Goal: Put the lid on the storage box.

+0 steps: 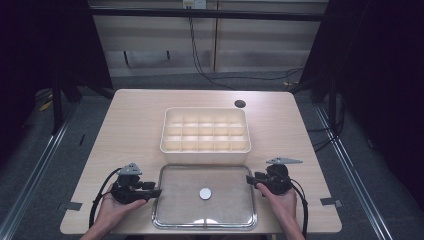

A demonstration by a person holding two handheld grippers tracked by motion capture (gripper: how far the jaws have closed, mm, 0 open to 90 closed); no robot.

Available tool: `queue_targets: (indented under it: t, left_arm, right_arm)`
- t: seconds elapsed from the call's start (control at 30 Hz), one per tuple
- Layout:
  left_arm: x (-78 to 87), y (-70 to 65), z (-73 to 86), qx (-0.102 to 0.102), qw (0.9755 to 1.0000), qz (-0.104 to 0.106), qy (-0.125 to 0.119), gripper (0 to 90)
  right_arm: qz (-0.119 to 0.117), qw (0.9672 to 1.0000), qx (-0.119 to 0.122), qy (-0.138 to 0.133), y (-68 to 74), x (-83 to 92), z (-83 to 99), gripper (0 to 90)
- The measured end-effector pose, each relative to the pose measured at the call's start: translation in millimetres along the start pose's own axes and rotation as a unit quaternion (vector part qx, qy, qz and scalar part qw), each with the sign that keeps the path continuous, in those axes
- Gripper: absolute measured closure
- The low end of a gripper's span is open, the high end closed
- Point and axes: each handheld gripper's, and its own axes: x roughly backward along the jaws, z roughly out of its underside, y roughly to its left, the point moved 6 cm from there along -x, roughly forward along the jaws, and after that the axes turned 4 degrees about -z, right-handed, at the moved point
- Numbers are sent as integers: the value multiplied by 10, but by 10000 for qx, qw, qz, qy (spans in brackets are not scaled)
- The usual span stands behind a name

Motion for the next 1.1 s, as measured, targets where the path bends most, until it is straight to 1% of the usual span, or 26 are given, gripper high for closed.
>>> queue_targets:
  t: [0.03, 0.07, 0.1, 0.17, 0.23, 0.27, 0.33, 0.37, 0.4, 0.43, 0.47, 0.53, 0.6, 0.63, 0.67, 0.73, 0.83, 0.87, 1.0, 1.1]
  left_arm:
    - [0, 0, 0, 0, 10000, 0, 0, 555]
    - [0, -12, 7, -78, 9999, 54, 51, 554]
    - [-11, -16, 13, -73, 10000, 21, 54, 547]
    - [-25, -21, 26, -99, 9998, 3, 158, 545]
    - [-37, -27, 26, -129, 9998, -2, 167, 549]
    - [-35, -32, 26, -135, 9997, -14, 191, 549]
    - [-36, -47, 31, -193, 9996, -12, 203, 549]
    - [-38, -53, 30, -196, 9996, -17, 196, 549]
    - [-40, -55, 30, -174, 9996, 29, 209, 550]
    - [-45, -63, 28, -137, 9996, 120, 212, 557]
    - [-53, -70, 26, -145, 9996, 141, 192, 566]
    - [-59, -73, 23, -149, 9997, 115, 174, 571]
    - [-56, -65, 25, -166, 9996, 116, 180, 581]
    - [-57, -65, 24, -149, 9997, 118, 176, 582]
    - [-56, -65, 24, -162, 9996, 119, 180, 582]
    - [-57, -67, 26, -172, 9996, 121, 173, 582]
    - [-56, -67, 26, -176, 9996, 130, 178, 583]
    - [-56, -67, 26, -177, 9996, 130, 179, 582]
    - [-53, -60, 26, -181, 9995, 180, 189, 582]
    - [-50, -58, 28, -209, 9994, 170, 203, 582]
  right_arm:
    - [0, 10000, 0, 0, 0, 0, 0, 560]
    - [13, 10000, -84, 19, -2, -14, 25, 559]
    - [1, 10000, -71, 29, 1, -17, 32, 557]
    - [24, 9999, -58, 79, 13, -32, 46, 557]
    - [-11, 9999, -57, 106, 21, -44, 51, 550]
    - [22, 9999, -73, 115, 24, -47, 55, 548]
    - [10, 9999, -66, 105, 28, -49, 56, 534]
    - [4, 9999, -57, 96, 29, -50, 56, 532]
    - [10, 9999, -76, 94, 31, -51, 56, 532]
    - [7, 9999, -74, 86, 33, -55, 55, 532]
    - [4, 9999, -102, 78, 34, -57, 55, 533]
    - [-25, 9999, -167, 36, 30, -60, 52, 533]
    - [-161, 9986, -495, -39, 6, -54, 51, 544]
    - [-201, 9981, -577, -55, -5, -51, 51, 550]
    - [-294, 9968, -732, -112, -20, -51, 50, 552]
    - [-378, 9950, -905, -166, -35, -50, 49, 558]
    - [-484, 9925, -1102, -218, -53, -45, 54, 572]
    - [-557, 9906, -1230, -234, -67, -39, 61, 585]
    - [-719, 9861, -1470, -281, -89, -22, 74, 606]
    - [-754, 9860, -1455, -316, -85, -15, 69, 614]
